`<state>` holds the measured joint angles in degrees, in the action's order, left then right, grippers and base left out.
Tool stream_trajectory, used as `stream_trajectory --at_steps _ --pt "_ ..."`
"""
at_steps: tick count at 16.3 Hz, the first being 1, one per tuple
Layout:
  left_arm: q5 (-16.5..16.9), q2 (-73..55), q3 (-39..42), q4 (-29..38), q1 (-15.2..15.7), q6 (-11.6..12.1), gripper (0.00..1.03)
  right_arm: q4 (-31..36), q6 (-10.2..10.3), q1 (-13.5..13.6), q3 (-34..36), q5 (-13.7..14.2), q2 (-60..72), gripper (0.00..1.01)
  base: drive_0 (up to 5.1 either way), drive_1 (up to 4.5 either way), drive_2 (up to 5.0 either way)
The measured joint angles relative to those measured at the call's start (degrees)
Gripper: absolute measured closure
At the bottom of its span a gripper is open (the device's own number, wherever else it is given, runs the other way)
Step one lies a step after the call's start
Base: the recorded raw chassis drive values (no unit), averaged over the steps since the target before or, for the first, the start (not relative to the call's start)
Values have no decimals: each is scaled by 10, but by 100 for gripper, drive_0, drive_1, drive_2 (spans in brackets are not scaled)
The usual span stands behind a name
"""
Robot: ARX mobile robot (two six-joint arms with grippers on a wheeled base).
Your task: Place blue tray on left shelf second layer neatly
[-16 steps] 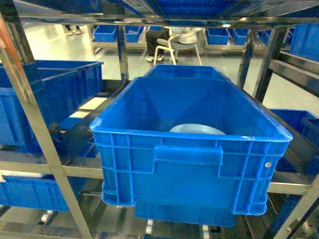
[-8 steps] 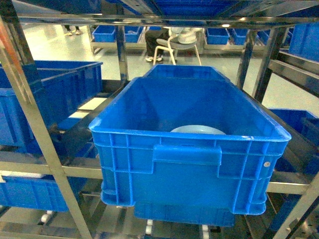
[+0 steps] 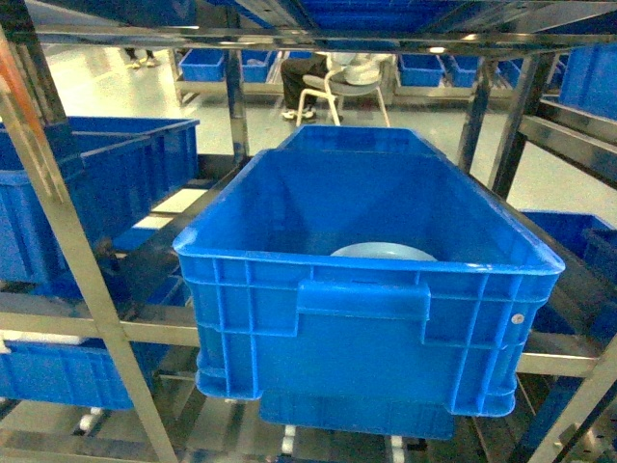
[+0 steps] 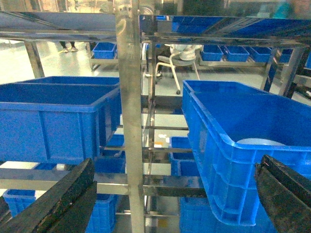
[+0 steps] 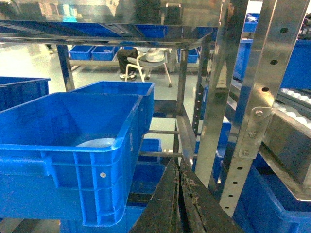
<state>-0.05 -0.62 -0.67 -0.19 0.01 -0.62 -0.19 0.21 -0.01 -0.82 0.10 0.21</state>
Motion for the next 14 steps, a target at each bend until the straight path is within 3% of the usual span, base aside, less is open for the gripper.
stream_trajectory --at_steps 5,7,12,14 --pt "0 0 0 0 0 0 5 -1 -1 0 -1 -1 1 99 0 0 0" --pt "0 0 0 0 0 0 5 -1 -1 0 -1 -1 1 82 0 0 0" --pt "0 0 0 0 0 0 5 -1 -1 0 -1 -1 1 24 0 0 0" --pt "0 0 0 0 0 0 5 -1 -1 0 -1 -1 1 5 0 0 0"
